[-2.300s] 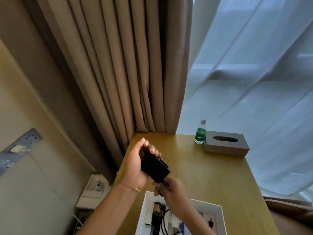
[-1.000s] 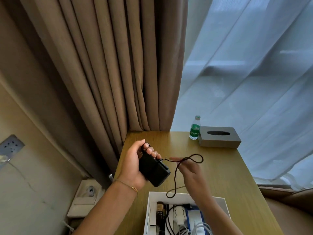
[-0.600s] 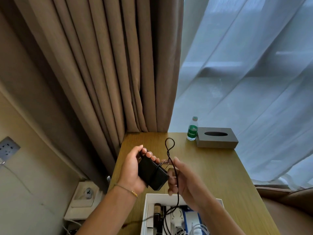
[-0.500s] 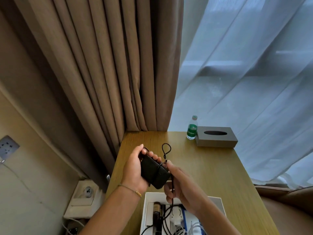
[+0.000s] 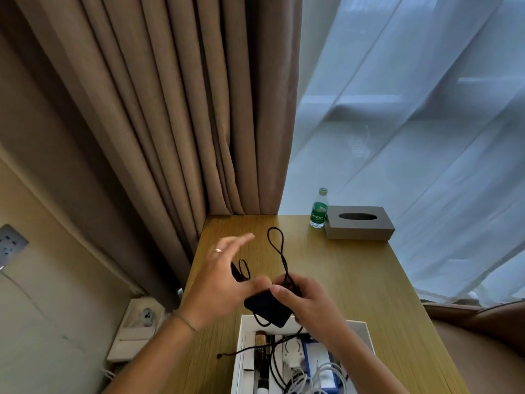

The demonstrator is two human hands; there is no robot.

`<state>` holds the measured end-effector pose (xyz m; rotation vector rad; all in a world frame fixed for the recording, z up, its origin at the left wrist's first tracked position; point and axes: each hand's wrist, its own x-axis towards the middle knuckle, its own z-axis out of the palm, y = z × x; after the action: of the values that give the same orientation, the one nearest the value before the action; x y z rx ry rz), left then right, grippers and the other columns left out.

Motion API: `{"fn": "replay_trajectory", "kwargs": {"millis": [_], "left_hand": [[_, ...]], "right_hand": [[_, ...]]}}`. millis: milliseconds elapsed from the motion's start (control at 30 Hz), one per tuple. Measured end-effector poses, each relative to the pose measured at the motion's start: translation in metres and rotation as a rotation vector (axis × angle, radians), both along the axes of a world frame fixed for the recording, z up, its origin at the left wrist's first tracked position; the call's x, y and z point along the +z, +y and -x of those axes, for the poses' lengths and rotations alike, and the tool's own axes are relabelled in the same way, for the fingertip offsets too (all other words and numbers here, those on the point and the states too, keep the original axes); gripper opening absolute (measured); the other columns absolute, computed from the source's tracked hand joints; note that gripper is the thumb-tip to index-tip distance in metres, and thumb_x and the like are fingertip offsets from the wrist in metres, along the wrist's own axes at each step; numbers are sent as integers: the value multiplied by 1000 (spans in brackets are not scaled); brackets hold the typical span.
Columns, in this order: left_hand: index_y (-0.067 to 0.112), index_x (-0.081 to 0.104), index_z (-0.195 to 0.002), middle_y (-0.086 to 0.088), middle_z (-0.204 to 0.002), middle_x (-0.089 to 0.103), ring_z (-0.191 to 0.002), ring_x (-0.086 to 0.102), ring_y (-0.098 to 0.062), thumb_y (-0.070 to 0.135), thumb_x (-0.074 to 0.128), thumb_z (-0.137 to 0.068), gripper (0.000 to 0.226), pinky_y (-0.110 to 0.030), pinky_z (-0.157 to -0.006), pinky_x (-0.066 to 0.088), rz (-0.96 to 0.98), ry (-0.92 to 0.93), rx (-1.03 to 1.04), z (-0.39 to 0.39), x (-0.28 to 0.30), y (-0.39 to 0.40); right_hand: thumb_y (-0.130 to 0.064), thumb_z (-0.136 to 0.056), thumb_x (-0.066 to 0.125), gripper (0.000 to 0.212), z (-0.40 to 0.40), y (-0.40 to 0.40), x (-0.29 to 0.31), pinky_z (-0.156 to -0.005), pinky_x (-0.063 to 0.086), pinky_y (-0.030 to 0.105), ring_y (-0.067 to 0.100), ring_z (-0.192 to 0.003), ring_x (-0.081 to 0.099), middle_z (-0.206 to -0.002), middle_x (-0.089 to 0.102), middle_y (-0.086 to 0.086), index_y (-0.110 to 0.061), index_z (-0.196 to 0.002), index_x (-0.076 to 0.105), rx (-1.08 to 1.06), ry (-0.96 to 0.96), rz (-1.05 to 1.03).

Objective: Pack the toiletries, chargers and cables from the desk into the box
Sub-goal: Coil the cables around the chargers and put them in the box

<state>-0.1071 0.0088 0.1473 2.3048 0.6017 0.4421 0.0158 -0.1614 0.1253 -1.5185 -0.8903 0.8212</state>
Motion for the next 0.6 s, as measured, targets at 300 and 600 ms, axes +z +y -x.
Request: {"fn": "replay_trajectory", "kwargs": {"millis": [300,600], "left_hand": [[31,71,-79,20,-103,68,-117,48,0,94,52,-54,70,-26,-93,34,-418,429,-290,-4,25,-21],[29,65,-71,10,-72,65,-62,63,-7,59,83,-64,36,-27,-51,52,15,257,-331,6,24,-30]], "right_hand": [[-35,-91,70,18,-2,-7,-3,-51,41,12,0,-54,54,-68,64,-7,-17,-97,72,87,-25,11],[-41,-93,61,24,-20,-20,-7,-53,42,10,-1,-54,51,-64,60,-10,-22,-84,72,42,35,-56]]}}
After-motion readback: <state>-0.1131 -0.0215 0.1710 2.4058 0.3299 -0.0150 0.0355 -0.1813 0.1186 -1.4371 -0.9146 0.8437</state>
